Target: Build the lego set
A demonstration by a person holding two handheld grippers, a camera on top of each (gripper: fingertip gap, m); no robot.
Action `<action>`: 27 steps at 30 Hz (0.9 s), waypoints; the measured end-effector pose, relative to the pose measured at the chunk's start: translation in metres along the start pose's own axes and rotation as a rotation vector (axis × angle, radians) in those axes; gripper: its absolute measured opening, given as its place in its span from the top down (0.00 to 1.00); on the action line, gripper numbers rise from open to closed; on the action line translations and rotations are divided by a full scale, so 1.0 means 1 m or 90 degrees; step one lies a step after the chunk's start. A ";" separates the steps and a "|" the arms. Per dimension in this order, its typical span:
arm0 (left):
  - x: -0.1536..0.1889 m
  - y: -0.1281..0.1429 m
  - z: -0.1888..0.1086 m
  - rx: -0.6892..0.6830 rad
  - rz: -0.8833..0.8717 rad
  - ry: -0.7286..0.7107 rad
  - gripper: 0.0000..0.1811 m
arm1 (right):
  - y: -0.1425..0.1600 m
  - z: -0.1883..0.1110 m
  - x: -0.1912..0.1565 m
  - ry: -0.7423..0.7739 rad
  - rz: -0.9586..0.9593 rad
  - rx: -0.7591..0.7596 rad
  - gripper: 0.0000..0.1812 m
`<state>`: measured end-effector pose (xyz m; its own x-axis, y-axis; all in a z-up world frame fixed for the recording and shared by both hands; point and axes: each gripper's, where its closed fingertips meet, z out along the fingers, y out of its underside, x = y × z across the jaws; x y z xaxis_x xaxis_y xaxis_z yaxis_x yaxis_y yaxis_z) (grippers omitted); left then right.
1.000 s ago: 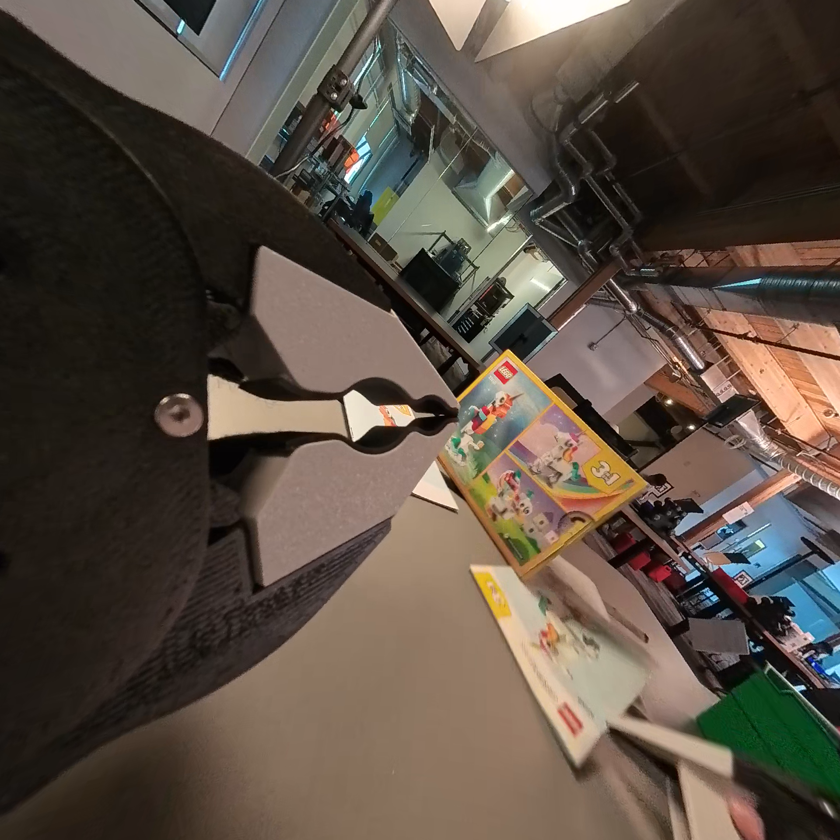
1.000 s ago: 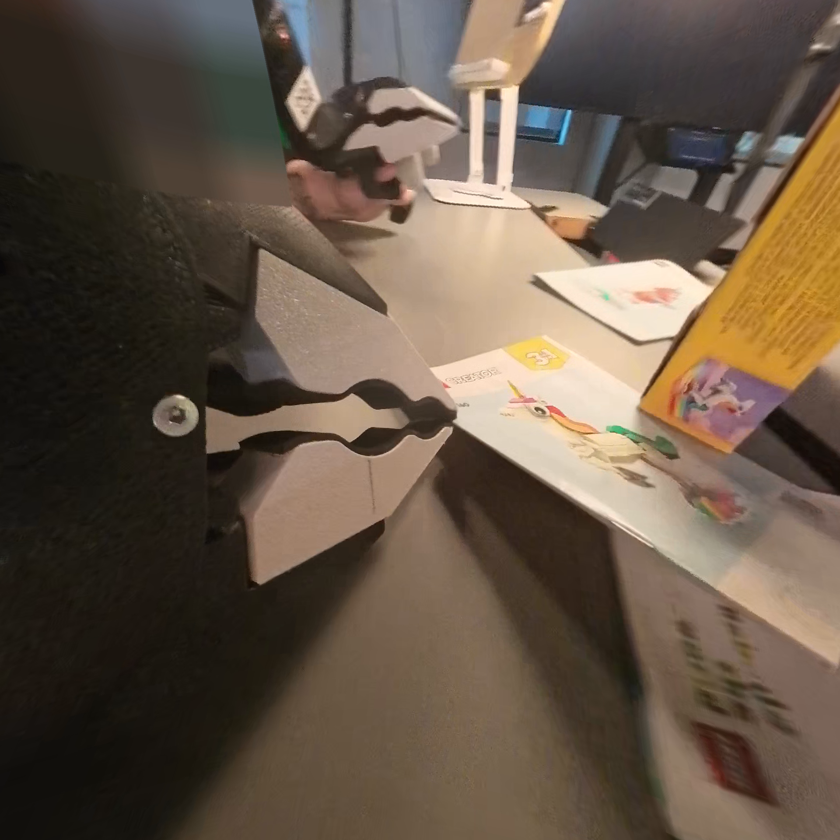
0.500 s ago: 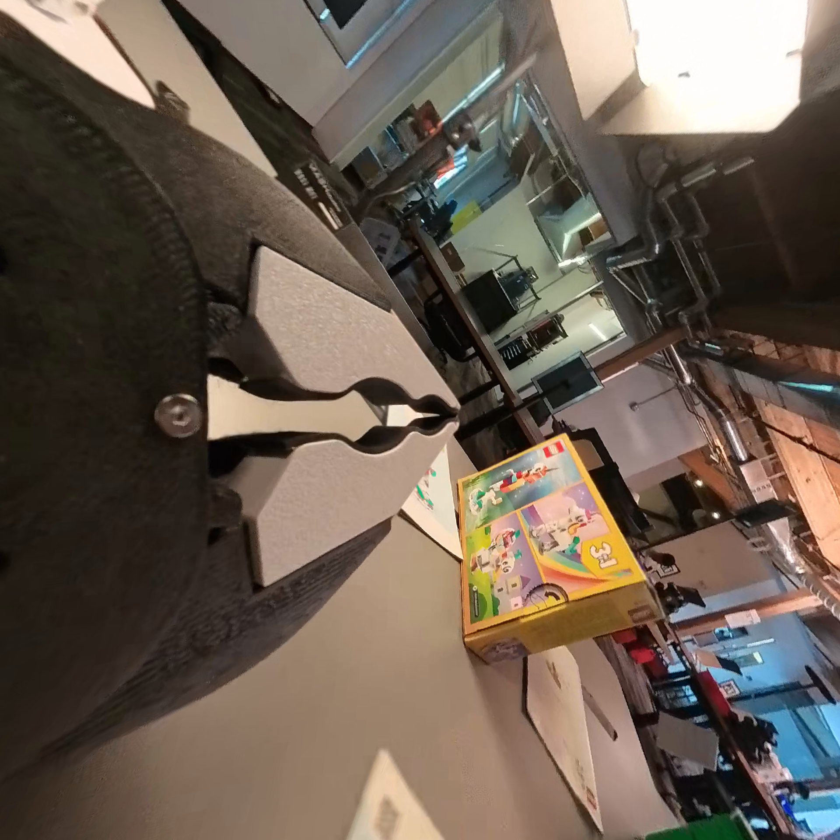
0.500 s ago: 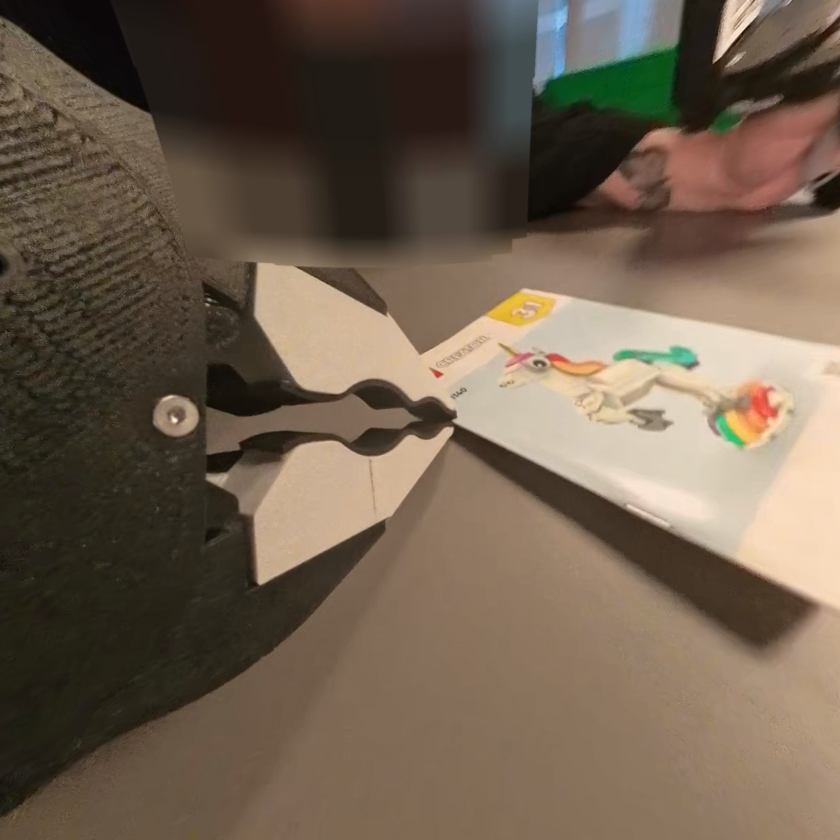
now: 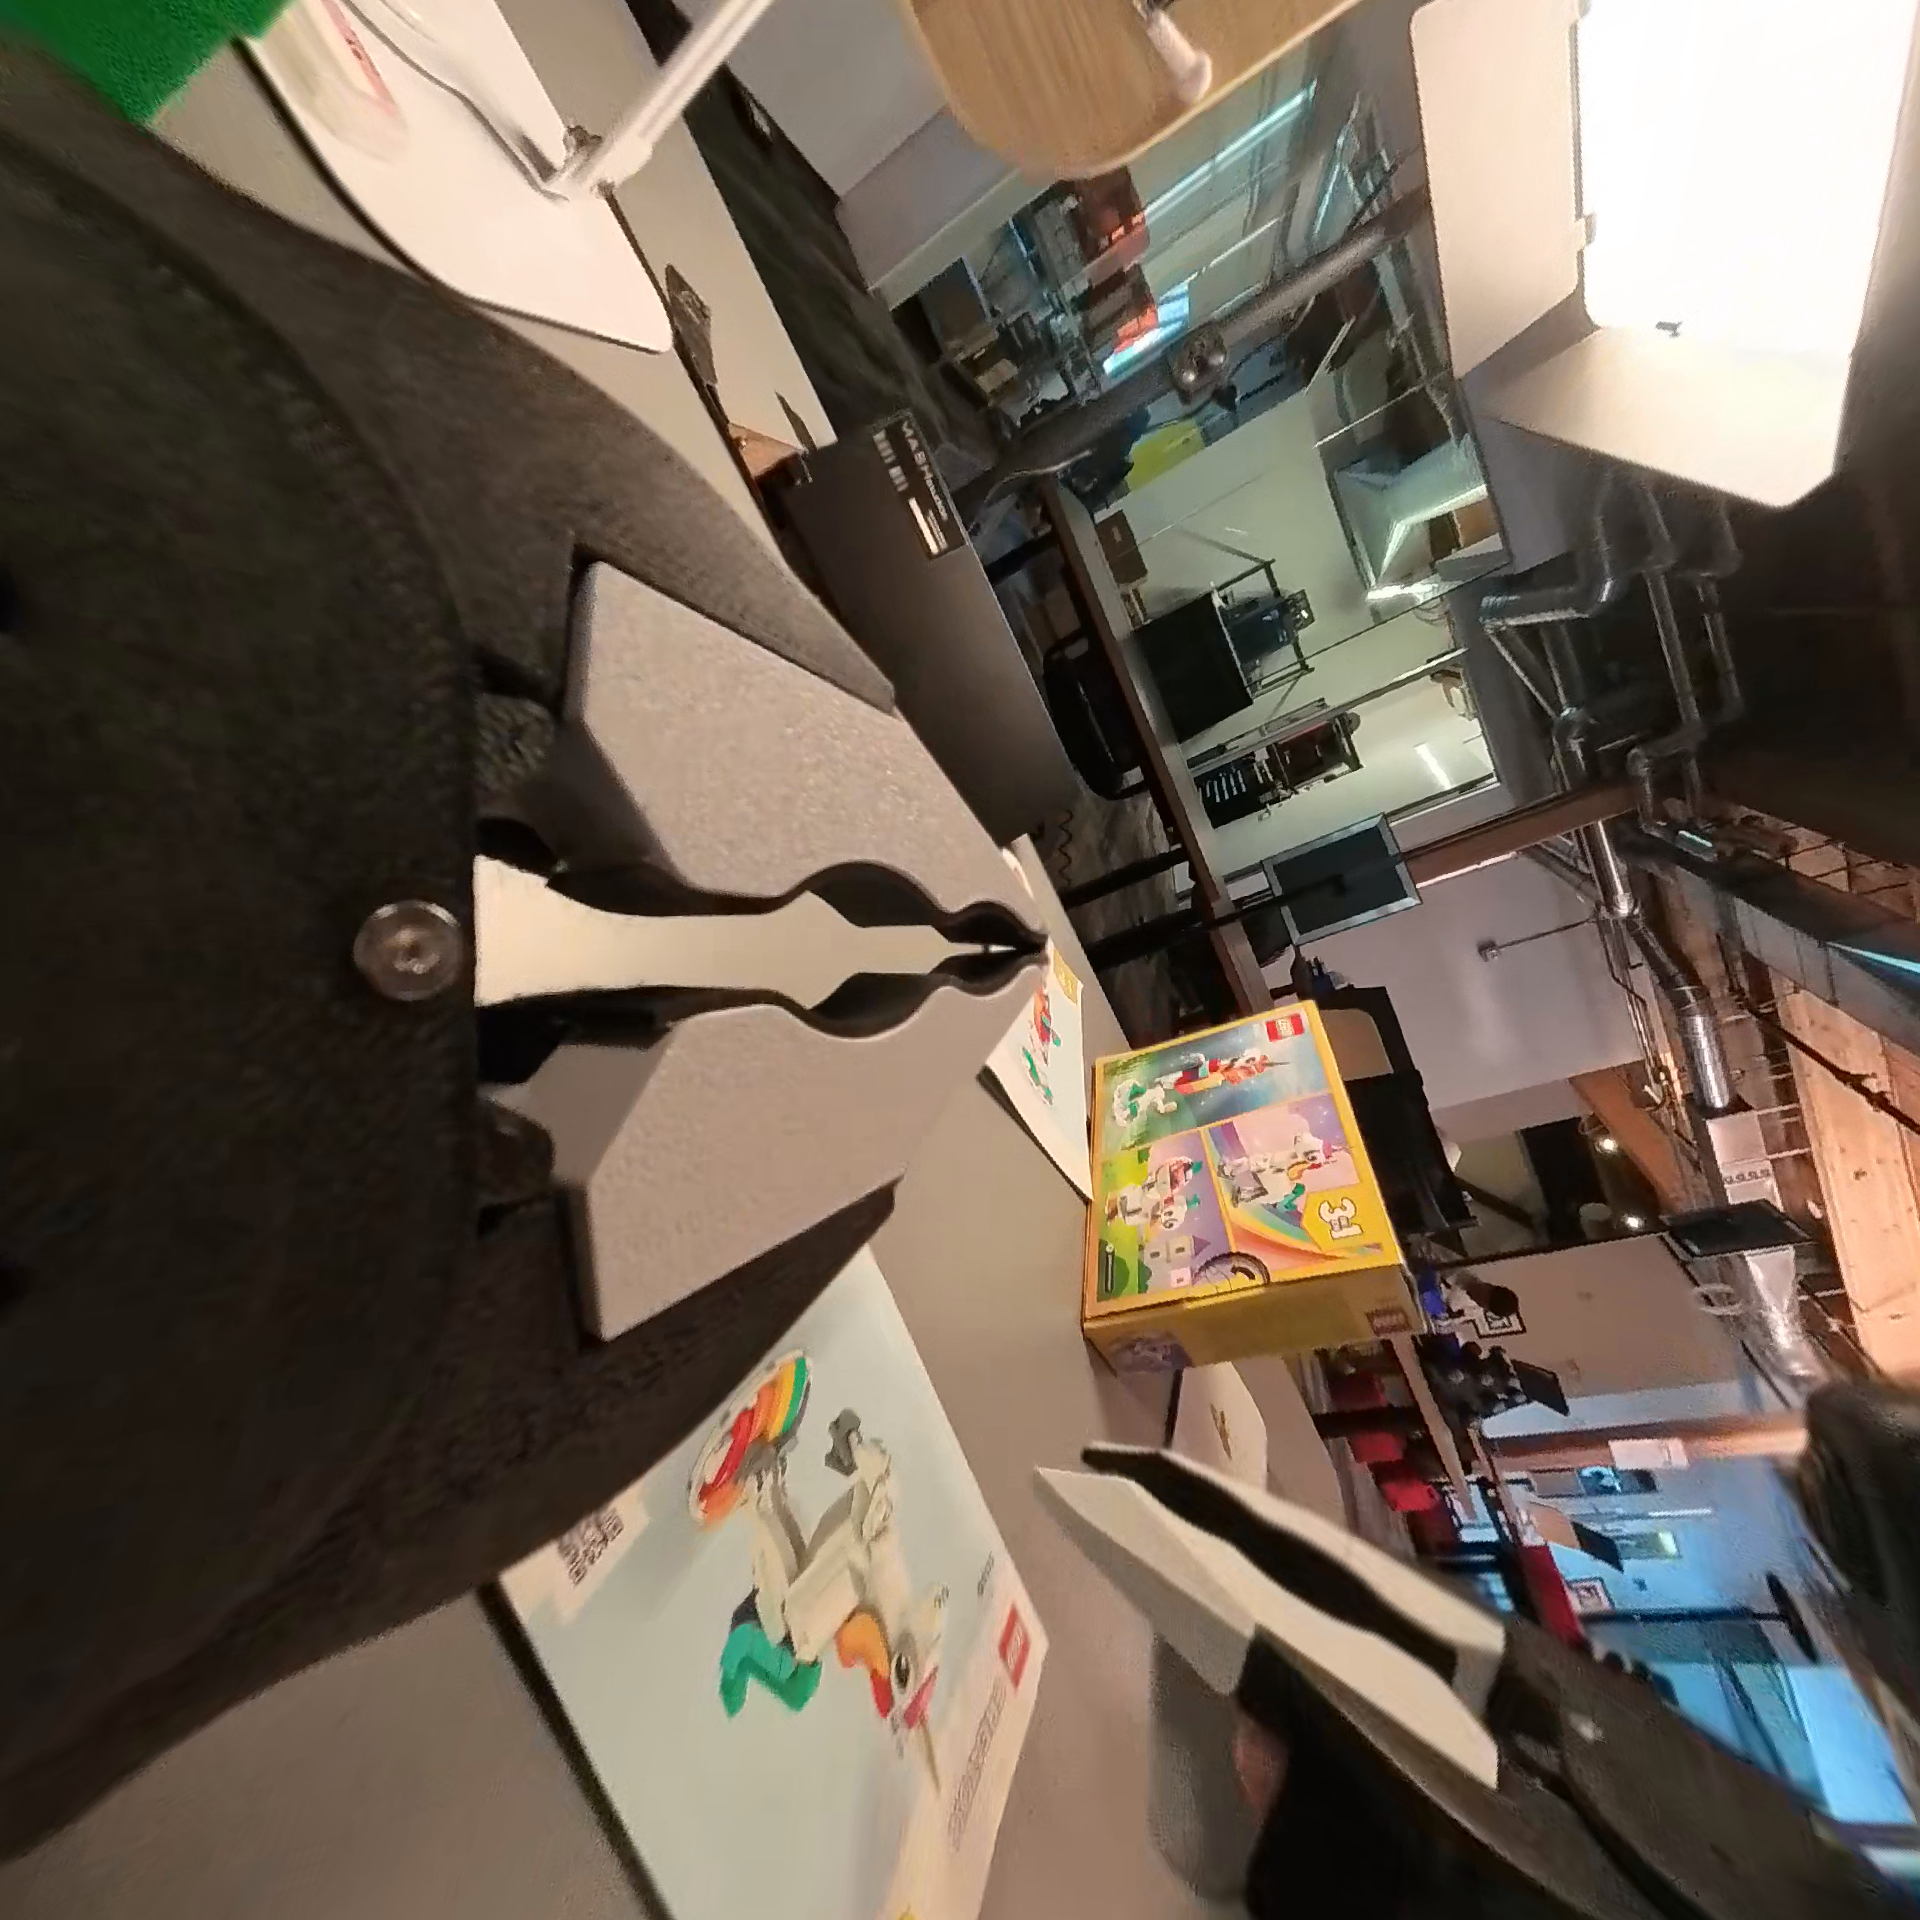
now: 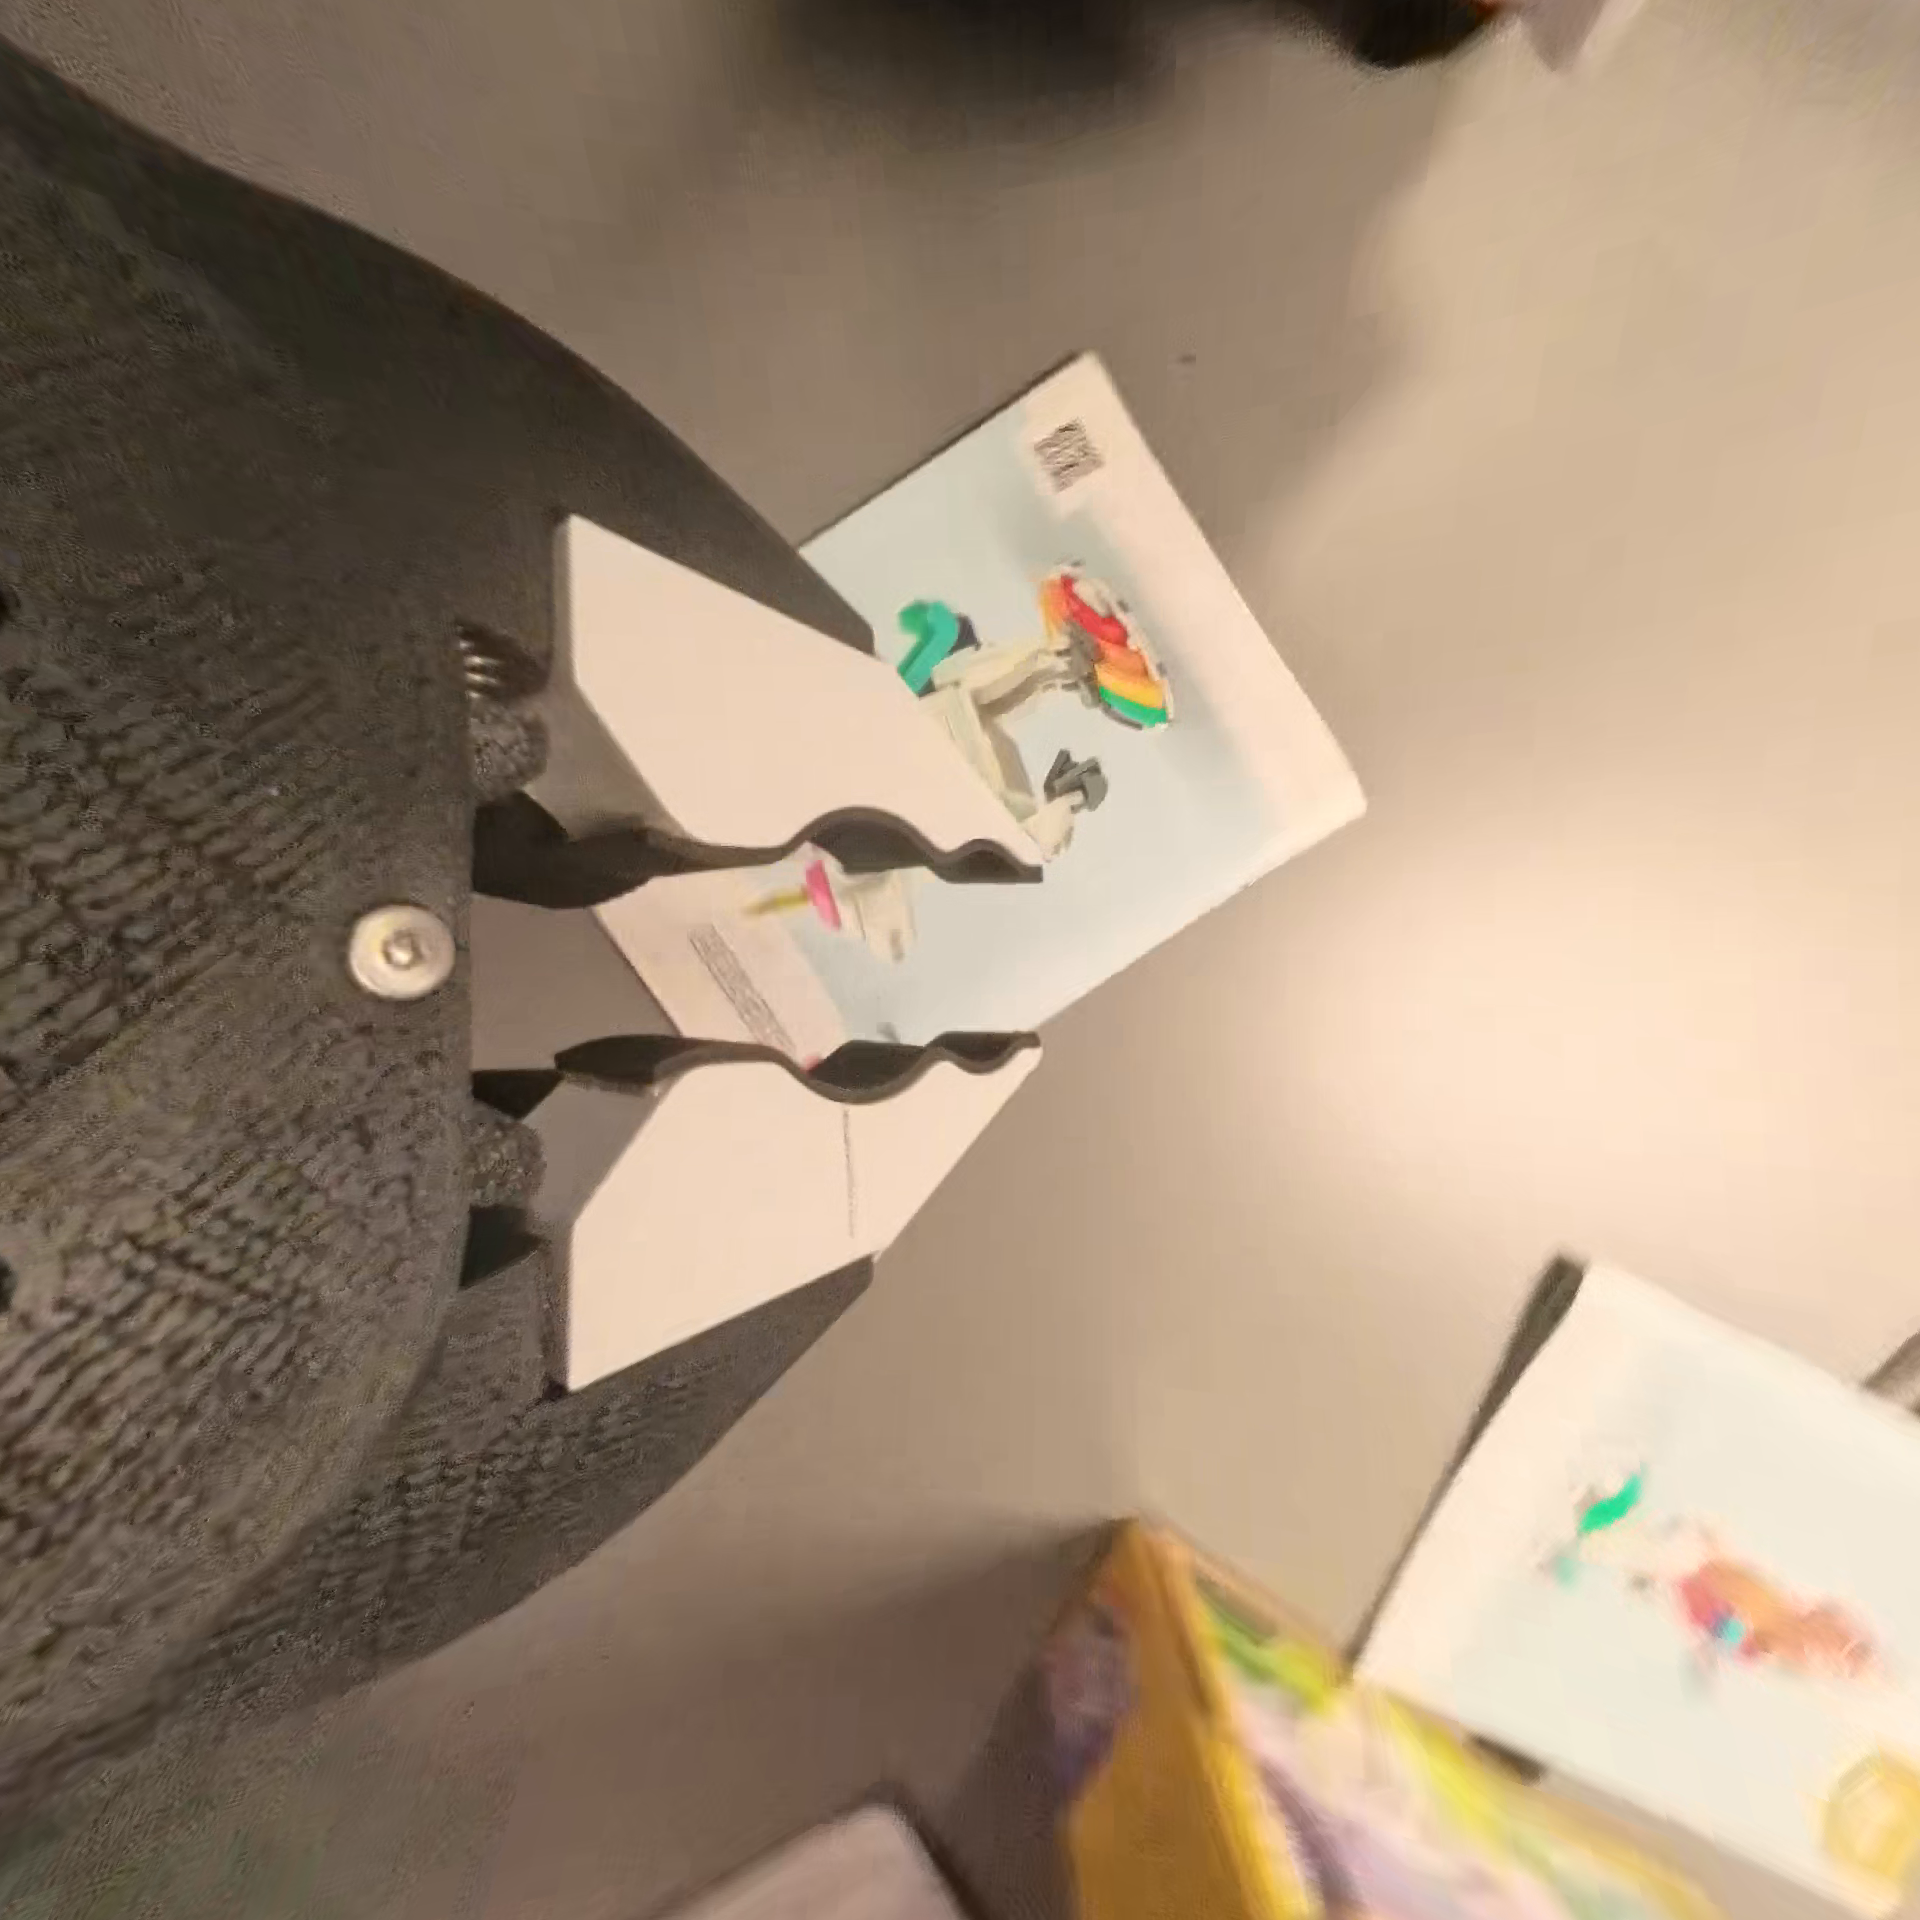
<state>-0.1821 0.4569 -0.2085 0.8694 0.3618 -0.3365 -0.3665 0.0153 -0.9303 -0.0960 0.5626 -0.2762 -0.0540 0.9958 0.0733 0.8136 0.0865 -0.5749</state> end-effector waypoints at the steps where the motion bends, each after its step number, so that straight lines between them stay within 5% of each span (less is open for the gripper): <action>1: 0.000 0.000 -0.002 -0.002 -0.003 0.002 1.00 | 0.008 -0.001 -0.004 0.029 0.061 -0.002 0.84; 5: -0.002 0.004 0.000 -0.019 -0.014 0.000 1.00 | 0.038 0.003 -0.037 0.051 0.215 0.037 0.80; 13: 0.004 0.004 0.003 -0.020 0.001 0.011 1.00 | 0.057 0.008 -0.047 0.148 0.247 0.050 0.81; 18: 0.003 0.004 0.004 -0.022 -0.005 0.011 1.00 | 0.045 0.018 -0.040 0.093 0.185 0.044 0.79; 27: -0.004 0.000 0.002 -0.017 -0.008 -0.001 1.00 | 0.028 0.026 -0.075 -0.180 -0.180 0.007 0.89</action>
<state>-0.1864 0.4577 -0.2063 0.8736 0.3629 -0.3242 -0.3463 -0.0045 -0.9381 -0.0844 0.4911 -0.3194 -0.4336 0.9011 0.0047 0.7371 0.3577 -0.5734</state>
